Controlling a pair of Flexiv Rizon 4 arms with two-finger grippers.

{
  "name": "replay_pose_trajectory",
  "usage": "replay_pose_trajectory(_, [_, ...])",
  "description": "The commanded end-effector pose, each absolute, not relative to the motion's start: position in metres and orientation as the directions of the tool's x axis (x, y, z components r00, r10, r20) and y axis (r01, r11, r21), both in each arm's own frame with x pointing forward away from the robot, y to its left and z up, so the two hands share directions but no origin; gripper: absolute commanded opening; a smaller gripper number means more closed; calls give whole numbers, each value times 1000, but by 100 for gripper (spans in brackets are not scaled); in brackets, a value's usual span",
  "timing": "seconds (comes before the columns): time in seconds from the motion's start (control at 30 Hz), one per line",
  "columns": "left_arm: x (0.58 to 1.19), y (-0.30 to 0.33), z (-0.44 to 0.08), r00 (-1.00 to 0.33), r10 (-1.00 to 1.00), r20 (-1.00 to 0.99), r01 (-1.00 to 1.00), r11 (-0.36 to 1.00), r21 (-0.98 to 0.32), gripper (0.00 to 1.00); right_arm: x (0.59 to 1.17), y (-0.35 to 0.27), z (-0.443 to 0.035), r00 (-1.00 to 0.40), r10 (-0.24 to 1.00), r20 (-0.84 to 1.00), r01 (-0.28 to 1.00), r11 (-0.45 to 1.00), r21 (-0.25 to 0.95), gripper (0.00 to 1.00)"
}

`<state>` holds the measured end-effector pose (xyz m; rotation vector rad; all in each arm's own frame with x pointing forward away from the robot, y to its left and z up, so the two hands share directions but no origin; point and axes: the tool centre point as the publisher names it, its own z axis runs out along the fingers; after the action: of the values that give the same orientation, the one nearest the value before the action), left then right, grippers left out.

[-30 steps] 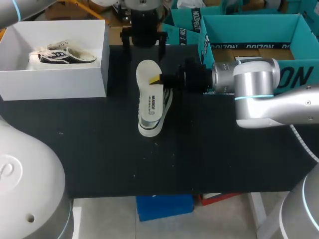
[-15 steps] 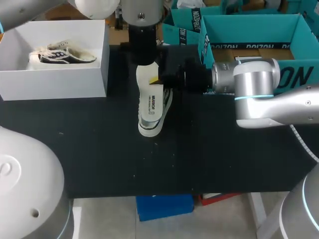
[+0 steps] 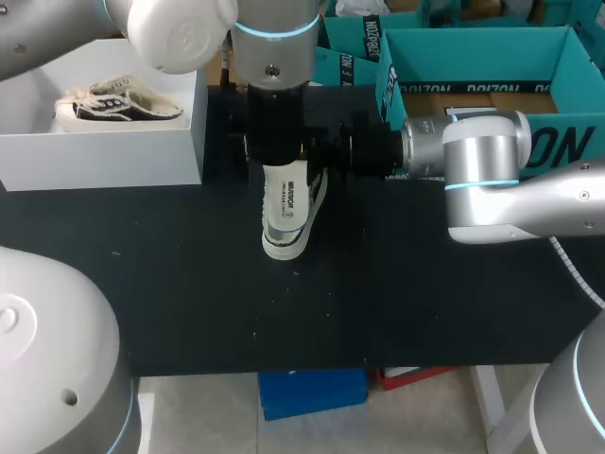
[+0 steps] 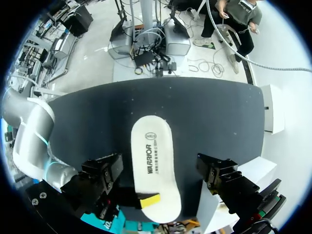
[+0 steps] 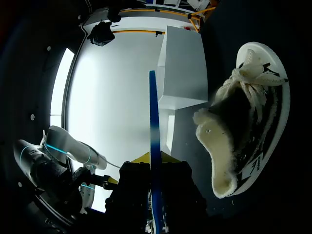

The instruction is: Take the shoe out of the shoebox, open the shoe tongue, remove and reinsert the insole, then place the shoe into the shoebox

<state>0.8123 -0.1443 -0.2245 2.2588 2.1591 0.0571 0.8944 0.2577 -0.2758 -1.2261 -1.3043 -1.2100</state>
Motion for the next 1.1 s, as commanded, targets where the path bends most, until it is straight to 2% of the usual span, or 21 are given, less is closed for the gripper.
replay_pose_trajectory(0.03, [803,-135,-227,47,999,-6,993,-46,112,100,895,259,-277,-55,67,996,998,11,55,0])
replay_pose_trajectory(0.23, [805,-129,-230,51,994,-93,995,-42,91,100,895,259,-277,-55,67,996,998,11,55,0])
replay_pose_trajectory(0.47, [812,-115,-228,90,910,-404,996,-87,24,100,895,259,-277,-55,67,996,998,11,55,0])
replay_pose_trajectory(0.7, [812,-104,-223,159,775,-612,987,-136,85,100,895,259,-277,-55,67,996,998,11,55,0])
replay_pose_trajectory(0.83, [812,-96,-226,177,630,-756,982,-164,93,100,895,259,-277,-55,67,996,998,11,55,0])
replay_pose_trajectory(1.1, [813,-95,-228,156,656,-738,986,-151,74,100,895,259,-277,-55,67,996,998,11,55,0])
